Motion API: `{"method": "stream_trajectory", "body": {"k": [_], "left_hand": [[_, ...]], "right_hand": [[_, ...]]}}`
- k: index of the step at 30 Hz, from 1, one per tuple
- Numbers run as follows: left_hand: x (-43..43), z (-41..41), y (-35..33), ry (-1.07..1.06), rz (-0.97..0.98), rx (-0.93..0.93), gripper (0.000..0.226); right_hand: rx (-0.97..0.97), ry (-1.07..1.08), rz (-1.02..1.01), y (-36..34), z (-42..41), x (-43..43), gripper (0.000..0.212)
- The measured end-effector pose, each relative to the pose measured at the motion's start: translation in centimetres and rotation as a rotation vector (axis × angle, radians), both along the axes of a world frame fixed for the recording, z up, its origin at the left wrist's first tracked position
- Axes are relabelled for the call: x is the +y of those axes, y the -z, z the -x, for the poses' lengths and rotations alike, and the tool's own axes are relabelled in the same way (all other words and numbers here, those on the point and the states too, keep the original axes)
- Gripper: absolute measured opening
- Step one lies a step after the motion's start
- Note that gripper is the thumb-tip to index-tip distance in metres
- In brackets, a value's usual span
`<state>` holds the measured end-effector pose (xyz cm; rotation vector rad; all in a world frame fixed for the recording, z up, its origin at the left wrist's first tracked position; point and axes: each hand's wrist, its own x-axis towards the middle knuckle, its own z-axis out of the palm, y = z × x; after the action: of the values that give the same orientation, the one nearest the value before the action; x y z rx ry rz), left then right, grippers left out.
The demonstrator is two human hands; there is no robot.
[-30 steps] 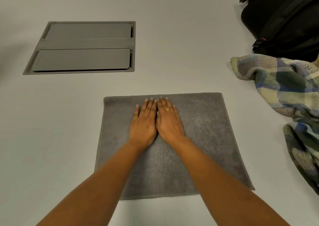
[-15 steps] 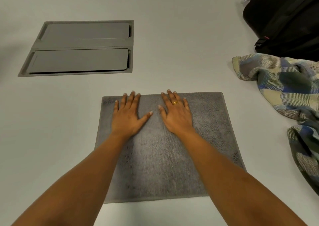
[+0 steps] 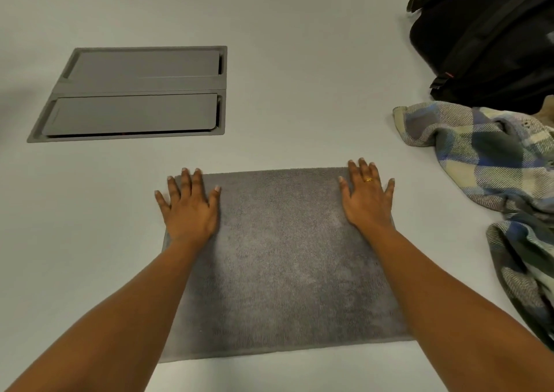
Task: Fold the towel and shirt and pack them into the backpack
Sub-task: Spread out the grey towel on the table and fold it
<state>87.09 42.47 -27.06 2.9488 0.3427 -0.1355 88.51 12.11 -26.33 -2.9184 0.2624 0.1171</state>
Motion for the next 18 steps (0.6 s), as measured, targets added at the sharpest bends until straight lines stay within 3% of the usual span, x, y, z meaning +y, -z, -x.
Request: {"method": "stream_trajectory", "body": {"k": [3, 7, 11, 18], "left_hand": [[0.4, -0.7, -0.8, 0.065, -0.077, -0.056, 0.051], [0.9, -2.0, -1.7, 0.207, -0.095, -0.11, 0.04], [1.3, -3.1, -2.1, 0.219, -0.096, -0.18, 0.026], [0.4, -5.4, -3.7, 0.176, -0.053, -0.326, 0.022]], "right_hand": [[-0.083, -0.082, 0.032, -0.6, -0.7, 0.7, 0.046], [-0.135, -0.217, -0.119, -0.6, -2.1, 1.7, 0.04], [-0.178, -0.287, -0.028, -0.8, -3.0, 1.5, 0.03], [-0.362, -0.208, -0.099, -2.5, -5.2, 1.2, 0.023]]}}
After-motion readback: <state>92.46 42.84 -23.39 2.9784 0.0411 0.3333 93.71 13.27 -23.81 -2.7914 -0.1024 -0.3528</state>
